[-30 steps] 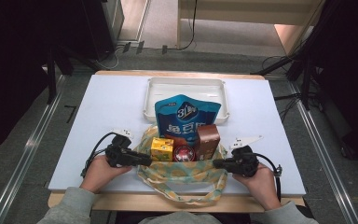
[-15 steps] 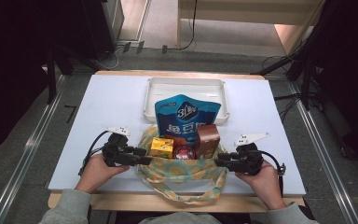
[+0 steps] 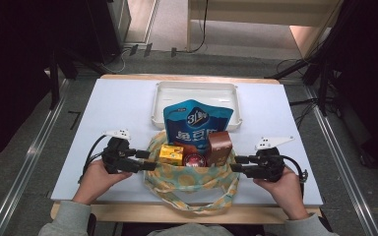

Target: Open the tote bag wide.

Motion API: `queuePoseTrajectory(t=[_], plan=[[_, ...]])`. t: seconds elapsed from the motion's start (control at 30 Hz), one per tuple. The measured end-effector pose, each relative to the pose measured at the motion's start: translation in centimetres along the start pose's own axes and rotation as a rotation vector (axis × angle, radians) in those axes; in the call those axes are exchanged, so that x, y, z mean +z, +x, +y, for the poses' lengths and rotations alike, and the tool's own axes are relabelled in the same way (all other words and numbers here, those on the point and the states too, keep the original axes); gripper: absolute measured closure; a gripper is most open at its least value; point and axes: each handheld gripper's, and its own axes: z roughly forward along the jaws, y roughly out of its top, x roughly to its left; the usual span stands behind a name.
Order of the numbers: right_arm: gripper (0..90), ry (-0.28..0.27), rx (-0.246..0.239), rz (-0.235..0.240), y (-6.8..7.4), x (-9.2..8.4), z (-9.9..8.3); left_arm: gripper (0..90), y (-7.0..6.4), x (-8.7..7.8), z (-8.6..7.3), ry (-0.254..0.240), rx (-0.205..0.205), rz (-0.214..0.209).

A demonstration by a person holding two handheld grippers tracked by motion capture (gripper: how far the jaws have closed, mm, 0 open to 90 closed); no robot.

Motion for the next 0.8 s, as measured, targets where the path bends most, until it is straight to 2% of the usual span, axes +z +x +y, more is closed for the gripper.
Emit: queuePoseTrajectory(t=[0.13, 0.33, 0.47, 0.6, 0.67, 0.8], plan=[[58.4, -0.007, -0.009, -0.002, 0.0, -0.6, 0.5, 32.8, -0.5, -0.5, 0.7, -0.011, 0.015, -0.004], [59.0, -0.025, -0.021, -0.026, -0.3, -1.8, 1.9, 34.2, -0.5, -1.0, 2.0, -0.007, 0.034, 0.005], [60.7, -0.029, -0.022, -0.032, -0.7, -2.3, 2.7, 35.2, -0.6, -1.2, 3.3, -0.016, 0.069, 0.013], [62.2, -0.013, -0.005, -0.057, -1.2, -2.5, 3.2, 34.8, -0.3, -1.2, 4.0, -0.015, 0.075, 0.007], [62.1, -0.022, 0.003, -0.046, -1.5, -2.5, 3.4, 35.0, 0.0, -1.3, 4.4, -0.026, 0.073, 0.005], [60.8, -0.026, -0.003, -0.038, -2.0, -2.7, 4.5, 35.5, 0.6, -1.2, 5.1, -0.008, 0.067, 0.013]])
